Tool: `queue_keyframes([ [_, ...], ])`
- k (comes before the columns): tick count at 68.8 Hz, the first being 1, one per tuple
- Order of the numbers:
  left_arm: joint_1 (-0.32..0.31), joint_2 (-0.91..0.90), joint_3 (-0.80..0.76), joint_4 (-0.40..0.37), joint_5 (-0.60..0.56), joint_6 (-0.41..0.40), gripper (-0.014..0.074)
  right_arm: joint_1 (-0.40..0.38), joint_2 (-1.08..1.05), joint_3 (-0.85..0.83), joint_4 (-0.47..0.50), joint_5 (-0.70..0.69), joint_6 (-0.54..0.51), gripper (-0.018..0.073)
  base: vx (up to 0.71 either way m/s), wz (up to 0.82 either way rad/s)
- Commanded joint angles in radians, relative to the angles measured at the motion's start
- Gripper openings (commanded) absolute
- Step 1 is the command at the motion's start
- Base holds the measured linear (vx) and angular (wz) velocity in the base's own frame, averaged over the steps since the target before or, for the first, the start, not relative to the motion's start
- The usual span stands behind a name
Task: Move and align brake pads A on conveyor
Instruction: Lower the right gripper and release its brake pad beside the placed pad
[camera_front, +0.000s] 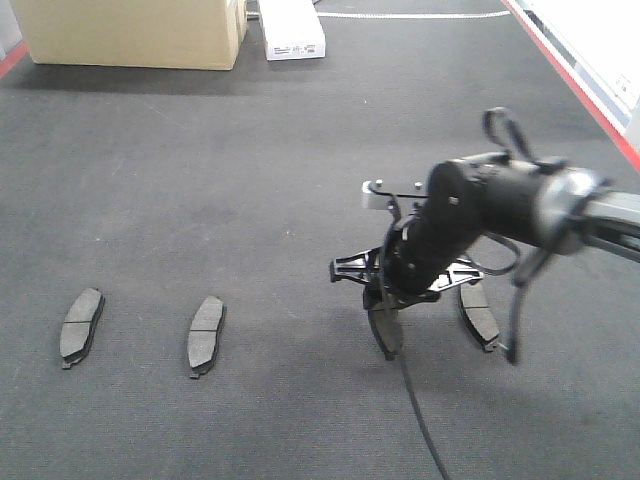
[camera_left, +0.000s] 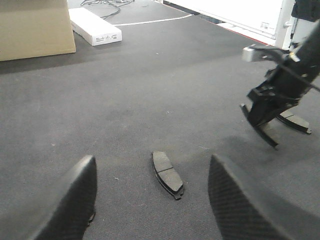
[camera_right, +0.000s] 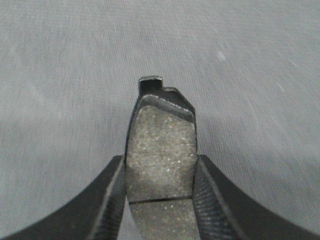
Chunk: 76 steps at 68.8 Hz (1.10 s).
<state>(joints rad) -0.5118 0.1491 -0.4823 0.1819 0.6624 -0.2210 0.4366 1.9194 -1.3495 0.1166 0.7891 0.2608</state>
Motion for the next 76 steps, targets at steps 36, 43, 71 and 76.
queue_keyframes([
  [36, -0.003, 0.012, -0.022, -0.001, -0.066, 0.000, 0.0468, -0.004, 0.050, -0.190, -0.071, 0.041, -0.011, 0.0498, 0.00, 0.00],
  [43, -0.003, 0.012, -0.022, -0.001, -0.066, 0.000, 0.0468, -0.005, -0.007, -0.190, -0.126, 0.082, -0.016, 0.0497, 0.00, 0.00],
  [71, -0.003, 0.012, -0.022, -0.001, -0.066, 0.000, 0.0468, -0.207, -0.378, 0.057, -0.159, 0.065, -0.096, 0.0497, 0.00, 0.00],
  [76, -0.003, 0.012, -0.022, 0.000, -0.066, 0.000, 0.0468, -0.236, -0.476, 0.125, -0.162, 0.032, -0.138, 0.0497, 0.00, 0.00],
])
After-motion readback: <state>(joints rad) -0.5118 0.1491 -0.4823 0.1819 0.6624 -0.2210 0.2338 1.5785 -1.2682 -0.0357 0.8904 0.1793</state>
